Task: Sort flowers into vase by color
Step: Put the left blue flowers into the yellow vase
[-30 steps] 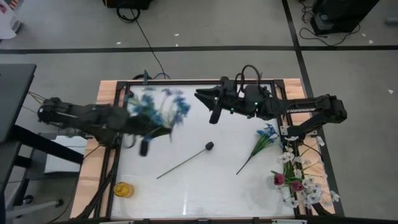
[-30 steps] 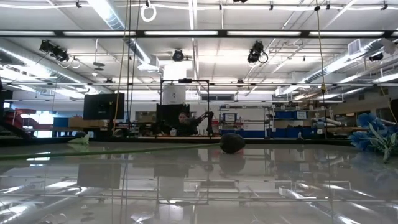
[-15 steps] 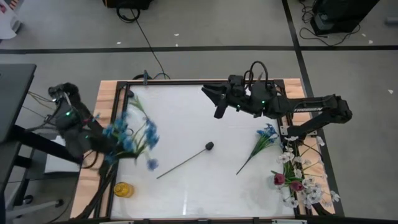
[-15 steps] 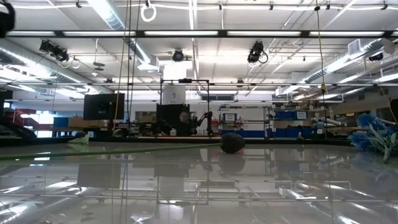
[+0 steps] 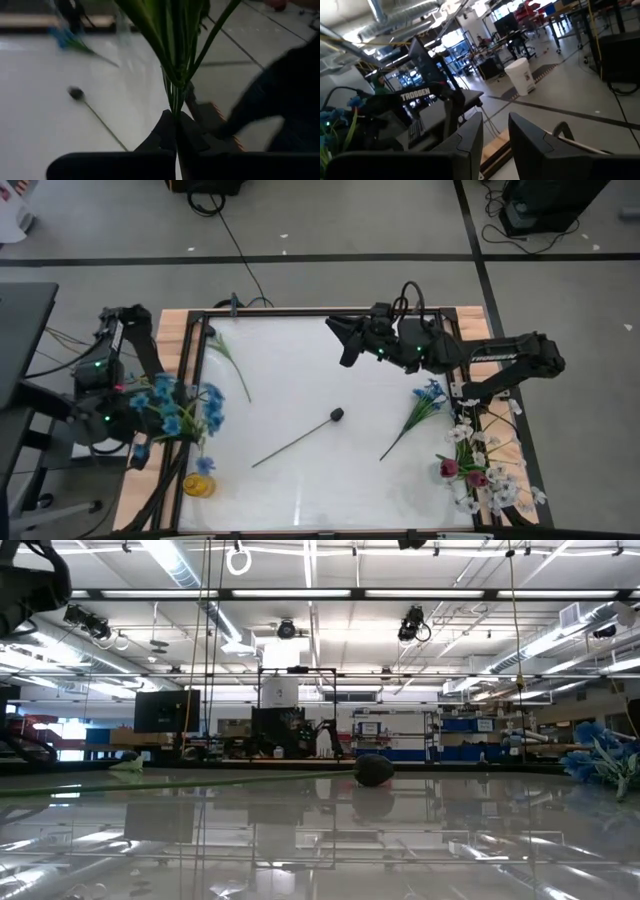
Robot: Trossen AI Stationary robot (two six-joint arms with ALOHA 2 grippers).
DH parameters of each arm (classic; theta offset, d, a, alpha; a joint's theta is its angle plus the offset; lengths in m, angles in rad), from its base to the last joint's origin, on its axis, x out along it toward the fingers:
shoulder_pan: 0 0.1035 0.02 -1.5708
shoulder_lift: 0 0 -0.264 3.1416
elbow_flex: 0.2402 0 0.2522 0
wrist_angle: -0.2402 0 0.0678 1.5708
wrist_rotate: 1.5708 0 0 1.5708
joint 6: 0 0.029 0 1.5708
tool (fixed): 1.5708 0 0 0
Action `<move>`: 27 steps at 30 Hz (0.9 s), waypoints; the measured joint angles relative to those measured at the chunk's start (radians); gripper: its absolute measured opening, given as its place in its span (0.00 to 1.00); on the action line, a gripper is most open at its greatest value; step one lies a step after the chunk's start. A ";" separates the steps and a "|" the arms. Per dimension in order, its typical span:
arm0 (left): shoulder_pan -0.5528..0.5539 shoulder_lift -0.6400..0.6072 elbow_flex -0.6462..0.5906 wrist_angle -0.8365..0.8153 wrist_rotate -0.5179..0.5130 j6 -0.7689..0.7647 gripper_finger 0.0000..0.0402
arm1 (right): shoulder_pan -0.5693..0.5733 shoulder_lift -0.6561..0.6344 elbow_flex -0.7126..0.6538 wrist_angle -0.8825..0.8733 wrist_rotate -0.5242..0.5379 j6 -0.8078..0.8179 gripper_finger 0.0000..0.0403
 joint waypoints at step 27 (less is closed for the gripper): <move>0.427 0.095 0.000 0.734 0.186 0.551 0.00 | 0.010 0.045 0.000 0.089 -0.156 -0.011 0.25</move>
